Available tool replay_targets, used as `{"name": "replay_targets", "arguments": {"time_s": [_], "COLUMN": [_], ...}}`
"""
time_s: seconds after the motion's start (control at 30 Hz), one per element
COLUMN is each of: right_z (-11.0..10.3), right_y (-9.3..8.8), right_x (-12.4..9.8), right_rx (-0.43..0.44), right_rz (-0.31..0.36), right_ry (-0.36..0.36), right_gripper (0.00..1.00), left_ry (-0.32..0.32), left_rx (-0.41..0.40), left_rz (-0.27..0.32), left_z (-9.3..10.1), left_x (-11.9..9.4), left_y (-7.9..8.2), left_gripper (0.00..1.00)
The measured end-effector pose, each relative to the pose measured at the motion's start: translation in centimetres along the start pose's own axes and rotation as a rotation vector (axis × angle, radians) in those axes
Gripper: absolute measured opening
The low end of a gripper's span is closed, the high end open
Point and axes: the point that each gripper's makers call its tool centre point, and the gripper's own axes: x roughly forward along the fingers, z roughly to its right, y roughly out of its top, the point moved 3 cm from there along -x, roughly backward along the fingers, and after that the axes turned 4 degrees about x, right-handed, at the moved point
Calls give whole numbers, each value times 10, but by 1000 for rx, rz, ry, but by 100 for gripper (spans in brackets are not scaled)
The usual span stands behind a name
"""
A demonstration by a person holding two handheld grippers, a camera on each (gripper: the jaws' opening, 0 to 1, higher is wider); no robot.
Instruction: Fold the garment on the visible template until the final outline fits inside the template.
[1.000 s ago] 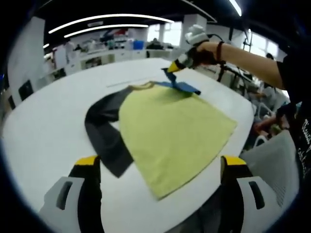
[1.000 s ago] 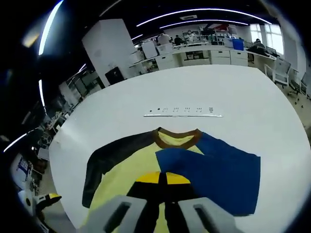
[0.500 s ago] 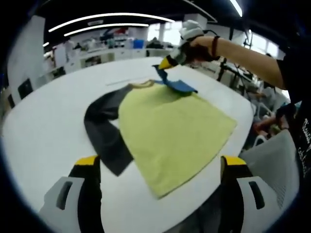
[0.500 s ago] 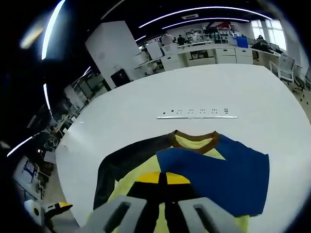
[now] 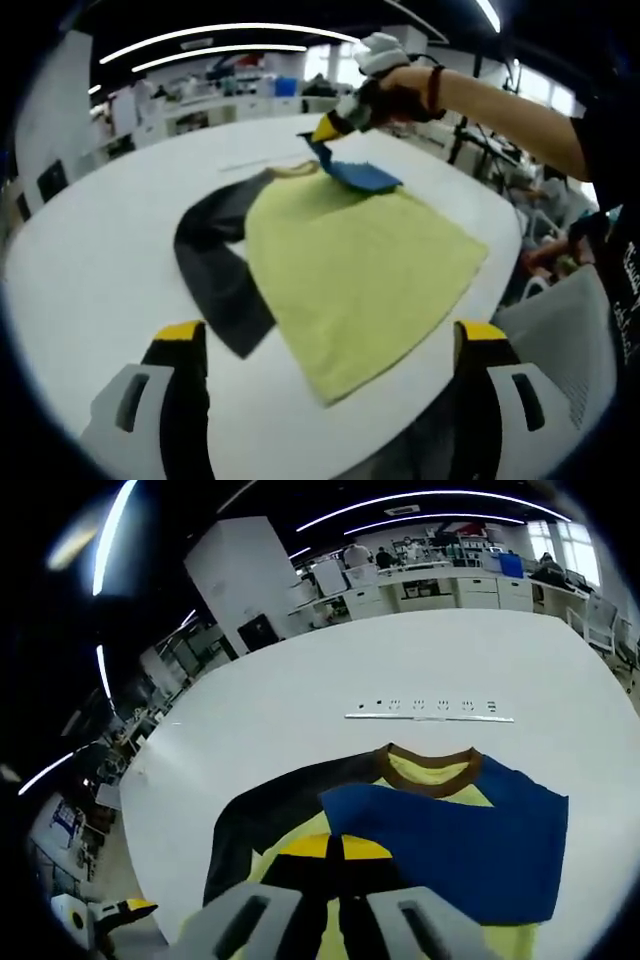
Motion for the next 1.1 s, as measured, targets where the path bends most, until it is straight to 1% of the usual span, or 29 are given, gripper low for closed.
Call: {"name": "replay_targets", "arguments": {"time_s": [0.17,0.33,0.7,1.1], "right_z": [-6,-15,-32,-54], "right_y": [0,-2,-2,-5], "right_x": [3,7,15,19], "right_rx": [-23,-27,-37,-86], "right_rz": [-10,-16,-25,-33], "right_ry": [-2,7,25,56], "right_gripper": [0,0,0,0], "left_ry": [-2,-1,10,8], "left_rx": [-2,-5,-12,-17], "left_rz": [-3,-9,-3,-10], "left_z": [1,0,-2,-3], "left_x": [0,-1,-4,-1], "left_y": [-2,-5,-4,-5], "left_gripper": [99,99,98,98]}}
